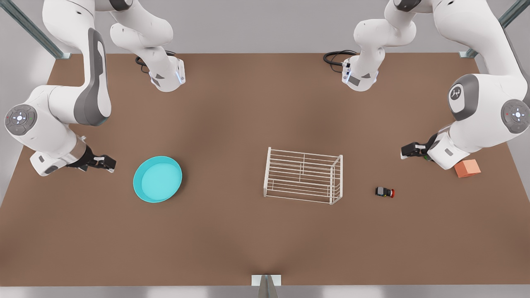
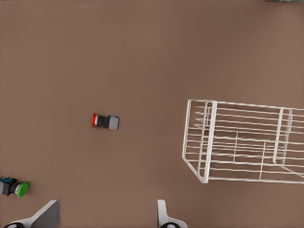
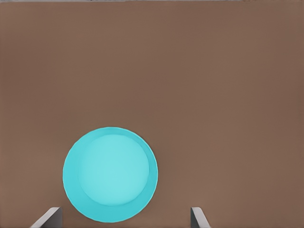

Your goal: Place the plate on the shelf with right arm and place the red button switch in the plate with left arm

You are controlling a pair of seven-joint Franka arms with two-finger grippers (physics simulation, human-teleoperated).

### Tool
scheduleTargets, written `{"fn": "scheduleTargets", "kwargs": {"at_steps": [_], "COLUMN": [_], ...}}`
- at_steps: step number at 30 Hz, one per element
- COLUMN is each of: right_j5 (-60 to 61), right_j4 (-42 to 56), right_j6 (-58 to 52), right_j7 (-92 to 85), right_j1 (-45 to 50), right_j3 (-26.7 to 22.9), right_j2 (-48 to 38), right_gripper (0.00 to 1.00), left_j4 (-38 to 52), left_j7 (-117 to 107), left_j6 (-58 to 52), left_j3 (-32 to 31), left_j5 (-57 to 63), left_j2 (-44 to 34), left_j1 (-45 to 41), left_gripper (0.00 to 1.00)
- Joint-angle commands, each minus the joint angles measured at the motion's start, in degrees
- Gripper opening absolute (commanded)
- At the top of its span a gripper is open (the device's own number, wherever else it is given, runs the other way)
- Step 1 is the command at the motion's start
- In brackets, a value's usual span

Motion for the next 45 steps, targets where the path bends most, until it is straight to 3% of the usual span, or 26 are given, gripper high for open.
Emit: {"fn": "scheduleTargets", "kwargs": {"at_steps": [1, 4, 6, 9, 12, 15, 19, 21, 24, 28, 38, 42, 45], "right_j5": [0.0, 0.0, -0.1, 0.7, 11.0, 10.9, 11.0, 12.8, 12.7, 13.1, 15.2, 15.3, 15.3], "right_j4": [-0.1, 0.2, 4.9, 5.6, 4.8, -8.8, -11.1, -11.0, -11.3, -12.1, -12.2, -12.2, -12.3], "right_j6": [1.0, 1.0, 1.1, -3.2, -3.1, 13.2, 14.9, 15.1, 21.9, 27.2, 26.8, 26.5, 26.1], "right_j7": [0.0, 0.0, 0.0, -6.7, -13.5, -17.2, -20.4, -24.3, -29.1, -30.6, -31.3, -32.8, -33.8], "right_j1": [0.0, 0.1, 0.5, 0.1, -1.8, -2.7, -6.1, -13.3, -13.4, -13.3, -14.3, -15.5, -18.6], "right_j3": [0.0, 0.0, 0.4, 0.3, 0.3, 0.3, 0.6, 5.7, 5.9, 6.3, 9.0, 9.6, 12.7], "right_j2": [-0.1, 2.6, 10.4, 11.7, 18.1, 14.2, 15.2, 16.5, 18.1, 21.0, 24.3, 24.5, 25.0], "right_gripper": [1.0, 1.0, 1.0, 1.0, 0.98, 1.0, 0.97, 0.95, 0.95, 0.89, 0.77, 0.68, 0.59], "left_j4": [-0.2, 0.3, -0.5, -1.7, -2.4, -3.1, -4.1, -4.1, -4.3, -4.4, -4.3, -4.1, -4.0], "left_j7": [0.2, -0.3, -0.1, -3.1, -4.5, -7.0, -13.6, -16.9, -20.1, -25.2, -35.2, -35.2, -35.1], "left_j6": [1.2, 1.5, 0.0, -0.4, -2.1, -6.2, -8.0, -10.4, -10.7, -8.9, -6.8, -6.7, -6.5], "left_j3": [0.0, 0.0, 0.0, 0.0, 0.1, 0.3, 0.1, 0.1, -0.7, -0.6, -0.7, -0.7, -0.7], "left_j5": [0.2, 0.7, 0.7, 0.7, 0.7, 0.7, 0.9, 0.8, 0.7, 1.1, 4.4, 4.5, 4.7], "left_j2": [-0.1, 0.1, -0.2, -0.7, -0.9, -2.1, -2.3, -3.2, -3.6, -2.4, -0.7, -0.6, -0.1], "left_j1": [0.0, -0.3, -0.4, -0.4, -0.3, -0.3, -0.4, -0.4, -0.7, -0.7, -1.1, -1.1, -1.1], "left_gripper": [1.0, 1.0, 1.0, 1.0, 1.0, 1.0, 1.0, 1.0, 1.0, 1.0, 1.0, 1.0, 1.0]}}
